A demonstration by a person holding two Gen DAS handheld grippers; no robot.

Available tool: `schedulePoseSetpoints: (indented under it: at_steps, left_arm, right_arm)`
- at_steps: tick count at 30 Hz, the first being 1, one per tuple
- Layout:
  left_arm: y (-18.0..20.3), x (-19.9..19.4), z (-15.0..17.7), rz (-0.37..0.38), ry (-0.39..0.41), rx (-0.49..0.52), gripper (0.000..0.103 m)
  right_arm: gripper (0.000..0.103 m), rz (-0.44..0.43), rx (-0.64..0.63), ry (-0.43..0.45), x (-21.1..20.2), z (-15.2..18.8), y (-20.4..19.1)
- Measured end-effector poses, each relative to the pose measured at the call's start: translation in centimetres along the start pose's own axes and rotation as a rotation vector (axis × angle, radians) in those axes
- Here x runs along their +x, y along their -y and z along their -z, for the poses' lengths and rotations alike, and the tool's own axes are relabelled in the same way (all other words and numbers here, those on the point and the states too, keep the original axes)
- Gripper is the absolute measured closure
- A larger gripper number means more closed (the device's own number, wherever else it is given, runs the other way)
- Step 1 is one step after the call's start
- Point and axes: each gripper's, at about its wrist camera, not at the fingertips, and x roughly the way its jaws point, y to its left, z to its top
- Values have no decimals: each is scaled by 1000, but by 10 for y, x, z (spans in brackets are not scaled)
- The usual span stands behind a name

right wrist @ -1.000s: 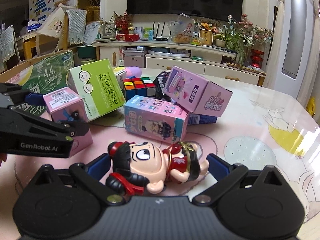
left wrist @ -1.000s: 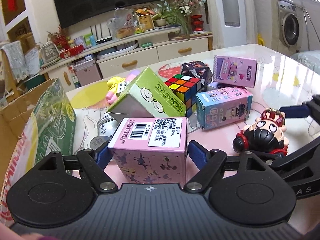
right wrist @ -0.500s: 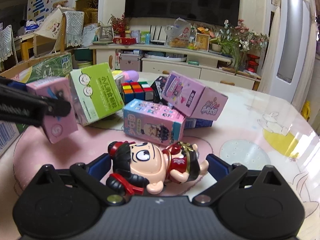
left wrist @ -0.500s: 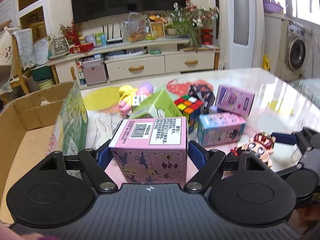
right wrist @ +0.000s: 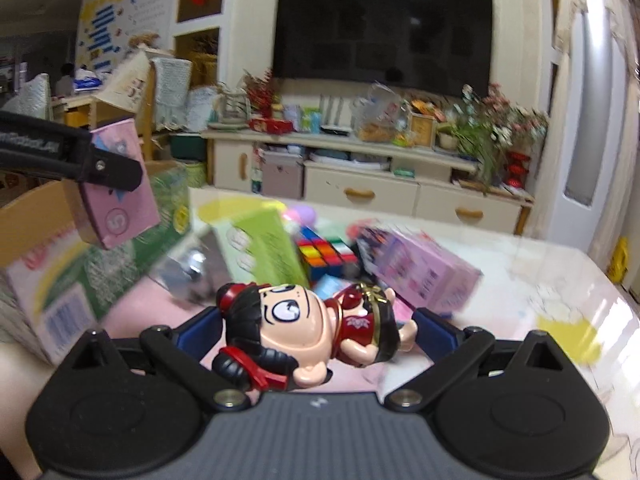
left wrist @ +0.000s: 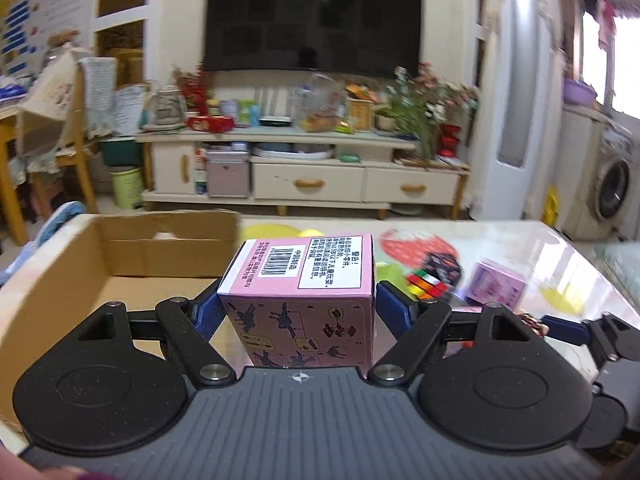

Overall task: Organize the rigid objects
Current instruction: 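Carry both held items into the cardboard box and open both grippers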

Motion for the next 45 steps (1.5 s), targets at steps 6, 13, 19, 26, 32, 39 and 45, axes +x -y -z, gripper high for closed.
schedulePoseSetpoints:
  at_steps: [6, 13, 19, 26, 32, 39, 45]
  left_arm:
    - [-44, -3, -3, -115, -9, -83, 9]
    - [-77, 1, 2, -239, -66, -149, 9]
    - [-98, 3, 2, -333, -120, -204, 10]
    - [-102, 1, 2, -404, -164, -244, 9]
    - [-97, -2, 1, -430, -152, -261, 3]
    - [-86, -8, -3, -406, -85, -241, 0]
    - [-73, -6, -1, -339, -28, -229, 0]
  right_arm:
    - [3, -83, -36, 53, -5, -29, -39]
    - [3, -209, -101, 118, -4, -58, -96]
    - [3, -272, -192, 127, 9, -63, -139]
    - [3, -313, -250, 96, 28, -61, -168]
    - [3, -354, -325, 64, 33, -49, -189]
    - [1, -359, -330, 95, 20, -41, -188]
    - [1, -317, -276, 117, 6, -35, -168]
